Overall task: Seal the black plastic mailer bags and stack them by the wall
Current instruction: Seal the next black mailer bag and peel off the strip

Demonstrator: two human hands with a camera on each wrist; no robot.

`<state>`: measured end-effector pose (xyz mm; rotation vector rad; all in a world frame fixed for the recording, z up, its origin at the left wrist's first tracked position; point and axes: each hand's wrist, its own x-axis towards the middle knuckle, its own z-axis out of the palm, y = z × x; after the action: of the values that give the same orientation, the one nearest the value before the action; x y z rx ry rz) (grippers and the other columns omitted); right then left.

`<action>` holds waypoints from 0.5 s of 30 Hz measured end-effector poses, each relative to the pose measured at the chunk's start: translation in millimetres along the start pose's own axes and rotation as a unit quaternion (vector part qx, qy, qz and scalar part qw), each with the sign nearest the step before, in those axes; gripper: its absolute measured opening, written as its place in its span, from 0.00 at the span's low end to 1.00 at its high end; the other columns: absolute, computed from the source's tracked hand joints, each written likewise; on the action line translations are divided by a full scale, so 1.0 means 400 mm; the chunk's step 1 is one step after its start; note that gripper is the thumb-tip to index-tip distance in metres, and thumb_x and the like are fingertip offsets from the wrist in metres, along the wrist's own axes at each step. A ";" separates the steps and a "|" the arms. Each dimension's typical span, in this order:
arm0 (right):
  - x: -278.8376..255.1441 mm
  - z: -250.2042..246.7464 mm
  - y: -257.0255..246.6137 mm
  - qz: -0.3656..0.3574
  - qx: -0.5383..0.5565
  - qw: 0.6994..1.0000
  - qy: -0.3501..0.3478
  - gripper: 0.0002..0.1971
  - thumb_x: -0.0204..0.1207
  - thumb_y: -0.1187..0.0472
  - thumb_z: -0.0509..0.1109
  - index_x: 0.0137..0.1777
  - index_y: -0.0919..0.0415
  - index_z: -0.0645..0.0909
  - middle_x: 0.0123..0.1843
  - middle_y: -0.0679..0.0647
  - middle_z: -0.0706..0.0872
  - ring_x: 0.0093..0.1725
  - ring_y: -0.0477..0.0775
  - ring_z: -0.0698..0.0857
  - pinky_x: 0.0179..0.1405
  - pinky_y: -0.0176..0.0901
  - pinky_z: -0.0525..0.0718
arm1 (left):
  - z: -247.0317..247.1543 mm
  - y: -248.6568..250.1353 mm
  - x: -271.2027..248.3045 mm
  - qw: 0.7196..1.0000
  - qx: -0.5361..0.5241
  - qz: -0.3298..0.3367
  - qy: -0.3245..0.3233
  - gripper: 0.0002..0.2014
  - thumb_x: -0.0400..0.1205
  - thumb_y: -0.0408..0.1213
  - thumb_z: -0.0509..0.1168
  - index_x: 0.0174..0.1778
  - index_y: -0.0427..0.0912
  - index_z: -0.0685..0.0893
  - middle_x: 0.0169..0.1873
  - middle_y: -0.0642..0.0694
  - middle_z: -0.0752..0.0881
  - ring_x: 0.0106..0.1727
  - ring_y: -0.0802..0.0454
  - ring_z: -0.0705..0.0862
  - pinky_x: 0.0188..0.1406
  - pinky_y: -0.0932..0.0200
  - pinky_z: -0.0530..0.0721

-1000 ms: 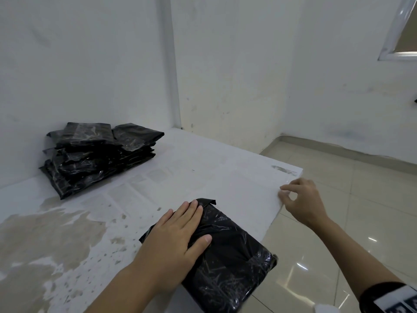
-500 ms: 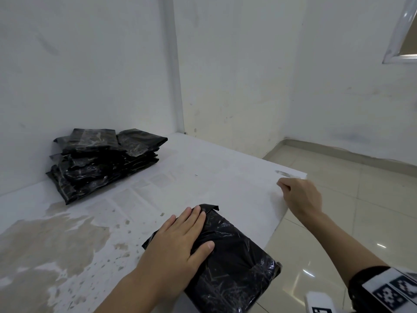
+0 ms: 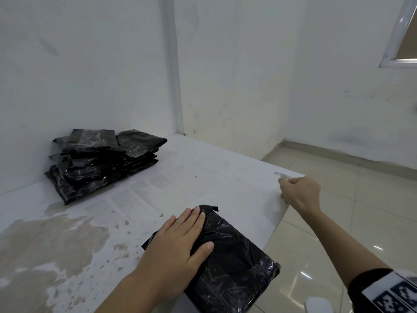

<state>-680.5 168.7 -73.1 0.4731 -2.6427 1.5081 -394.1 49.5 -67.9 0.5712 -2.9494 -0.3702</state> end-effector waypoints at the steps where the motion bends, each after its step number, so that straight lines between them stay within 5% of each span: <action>1: 0.009 -0.001 -0.007 0.024 0.015 1.000 0.008 0.17 0.72 0.59 0.69 0.24 0.68 0.83 0.27 0.64 0.85 0.32 0.61 0.85 0.41 0.45 0.84 | 0.000 0.001 0.000 1.000 0.000 0.000 -0.001 0.52 0.51 0.76 0.08 0.75 0.63 0.30 0.77 0.70 0.32 0.73 0.77 0.26 0.65 0.76 0.20; 4: 0.032 0.000 -0.034 0.092 0.055 0.994 0.020 0.04 0.67 0.71 0.76 0.33 0.65 0.86 0.31 0.61 0.87 0.38 0.62 0.89 0.45 0.53 0.89 | -0.003 0.004 -0.001 1.000 0.002 0.000 -0.005 0.52 0.51 0.76 0.07 0.75 0.63 0.30 0.77 0.70 0.31 0.72 0.78 0.24 0.63 0.78 0.19; 7: 0.043 0.000 -0.059 0.152 0.112 0.982 0.024 0.09 0.67 0.79 0.74 0.45 0.68 0.85 0.29 0.59 0.84 0.28 0.58 0.88 0.33 0.48 0.90 | -0.003 0.005 0.000 1.000 0.010 -0.001 -0.006 0.55 0.50 0.75 0.07 0.77 0.62 0.31 0.77 0.69 0.31 0.72 0.77 0.24 0.63 0.78 0.18; 15: 0.045 0.024 -0.158 0.103 0.236 0.966 0.037 0.22 0.64 0.79 0.75 0.57 0.65 0.78 0.36 0.62 0.84 0.31 0.57 0.88 0.45 0.53 0.90 | -0.004 0.003 0.000 1.000 0.005 -0.003 -0.009 0.53 0.51 0.76 0.08 0.76 0.63 0.31 0.78 0.69 0.32 0.74 0.76 0.26 0.65 0.77 0.20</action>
<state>-678.2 126.4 -22.0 0.1578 -2.3209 2.1840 -394.4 50.2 -65.9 0.5811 -2.9696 -0.3650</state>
